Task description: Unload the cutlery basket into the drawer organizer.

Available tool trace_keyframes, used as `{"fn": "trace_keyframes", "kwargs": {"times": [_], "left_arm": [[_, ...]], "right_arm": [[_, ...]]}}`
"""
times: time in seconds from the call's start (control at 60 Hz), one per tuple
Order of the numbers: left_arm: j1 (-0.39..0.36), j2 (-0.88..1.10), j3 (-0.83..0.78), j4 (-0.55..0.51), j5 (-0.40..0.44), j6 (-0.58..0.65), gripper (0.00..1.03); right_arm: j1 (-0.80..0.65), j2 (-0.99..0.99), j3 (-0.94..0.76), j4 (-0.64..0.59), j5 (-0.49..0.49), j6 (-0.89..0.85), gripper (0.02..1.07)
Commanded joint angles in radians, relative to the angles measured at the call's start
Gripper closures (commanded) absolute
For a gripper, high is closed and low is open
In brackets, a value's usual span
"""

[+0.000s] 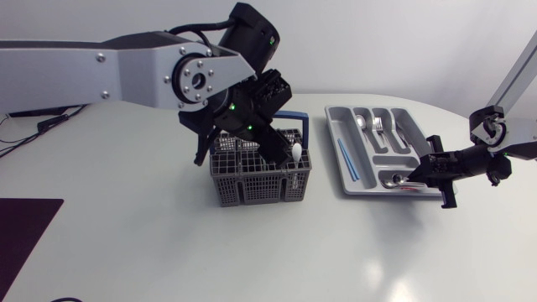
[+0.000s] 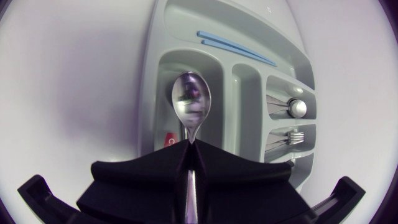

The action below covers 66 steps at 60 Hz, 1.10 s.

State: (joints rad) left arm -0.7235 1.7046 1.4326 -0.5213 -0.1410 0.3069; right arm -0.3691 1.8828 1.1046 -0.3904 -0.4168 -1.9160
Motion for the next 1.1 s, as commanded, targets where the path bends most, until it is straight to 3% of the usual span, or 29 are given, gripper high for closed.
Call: {"fn": "trace_keyframes", "kwargs": {"times": [0.0, 0.1, 0.267, 0.283, 0.333, 0.35, 0.75, 0.917, 1.083], "left_arm": [[-0.011, -0.016, -0.035, 0.007, -0.029, -0.014, 0.27], [-0.017, -0.016, -0.046, 0.018, -0.063, -0.019, 0.27], [-0.027, -0.023, -0.074, 0.037, -0.106, -0.025, 0.27], [-0.028, -0.023, -0.077, 0.040, -0.112, -0.025, 0.27], [-0.034, -0.023, -0.087, 0.053, -0.127, -0.025, 0.27], [-0.036, -0.023, -0.092, 0.060, -0.131, -0.026, 0.27], [-0.068, 0.040, -0.123, 0.145, -0.244, -0.045, 0.27], [-0.108, 0.047, -0.162, 0.181, -0.307, -0.054, 0.27], [-0.125, 0.053, -0.190, 0.216, -0.368, -0.054, 0.27]], "right_arm": [[0.016, 0.021, -0.019, 0.018, 0.019, -0.031, 1.00], [0.021, -0.004, -0.035, 0.035, 0.029, -0.014, 0.71], [0.013, -0.099, -0.063, 0.027, 0.013, 0.072, 0.50], [0.012, -0.109, -0.065, 0.024, 0.009, 0.083, 0.44], [0.010, -0.146, -0.066, -0.011, -0.007, 0.112, 0.11], [0.010, -0.162, -0.065, -0.033, -0.014, 0.118, 0.05], [0.044, -0.332, -0.043, -0.597, -0.389, 0.290, 0.06], [0.044, -0.410, -0.072, -0.656, -0.504, 0.331, 0.06], [0.070, -0.475, -0.118, -0.659, -0.534, 0.391, 0.06]]}}
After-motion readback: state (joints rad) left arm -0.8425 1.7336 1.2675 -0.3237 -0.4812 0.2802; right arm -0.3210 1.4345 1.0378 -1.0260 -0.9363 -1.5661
